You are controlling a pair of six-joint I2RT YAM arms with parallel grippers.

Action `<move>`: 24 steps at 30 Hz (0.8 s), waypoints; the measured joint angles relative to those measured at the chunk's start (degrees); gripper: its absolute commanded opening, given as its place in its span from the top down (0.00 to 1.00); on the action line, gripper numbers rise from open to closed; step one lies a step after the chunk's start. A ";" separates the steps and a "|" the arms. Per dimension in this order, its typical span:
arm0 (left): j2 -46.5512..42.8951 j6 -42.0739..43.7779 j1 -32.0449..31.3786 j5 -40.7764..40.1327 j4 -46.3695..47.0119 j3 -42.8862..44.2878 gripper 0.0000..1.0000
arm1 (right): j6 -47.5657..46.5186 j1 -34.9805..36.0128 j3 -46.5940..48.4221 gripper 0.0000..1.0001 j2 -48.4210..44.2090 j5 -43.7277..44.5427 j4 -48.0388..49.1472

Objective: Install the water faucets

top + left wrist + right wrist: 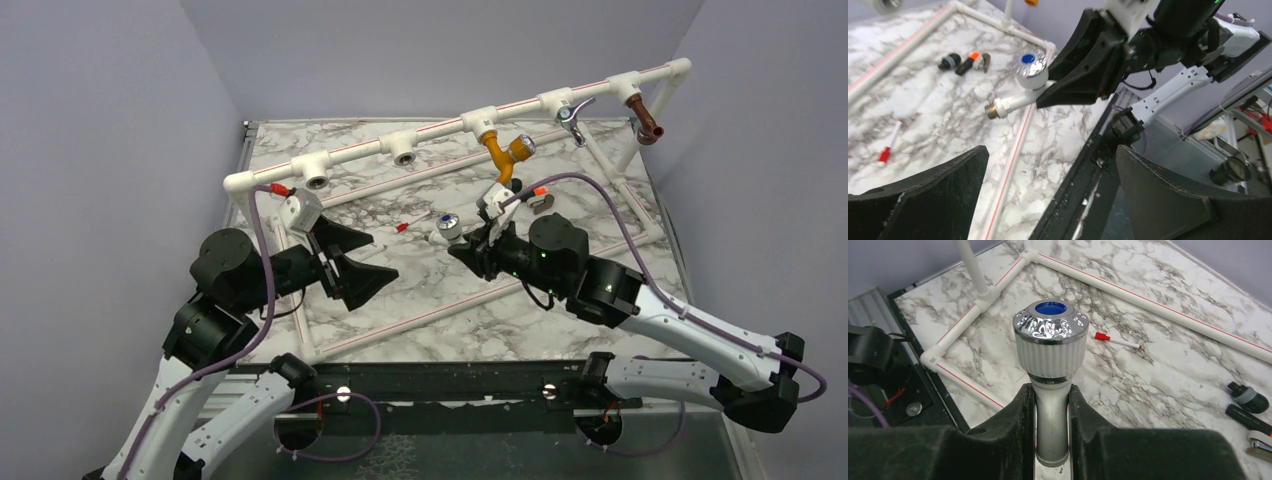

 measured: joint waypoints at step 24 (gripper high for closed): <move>11.15 10.03 0.00 -47.91 -0.94 18.49 0.02 | 0.98 -7.21 21.14 1.00 26.14 8.22 -6.49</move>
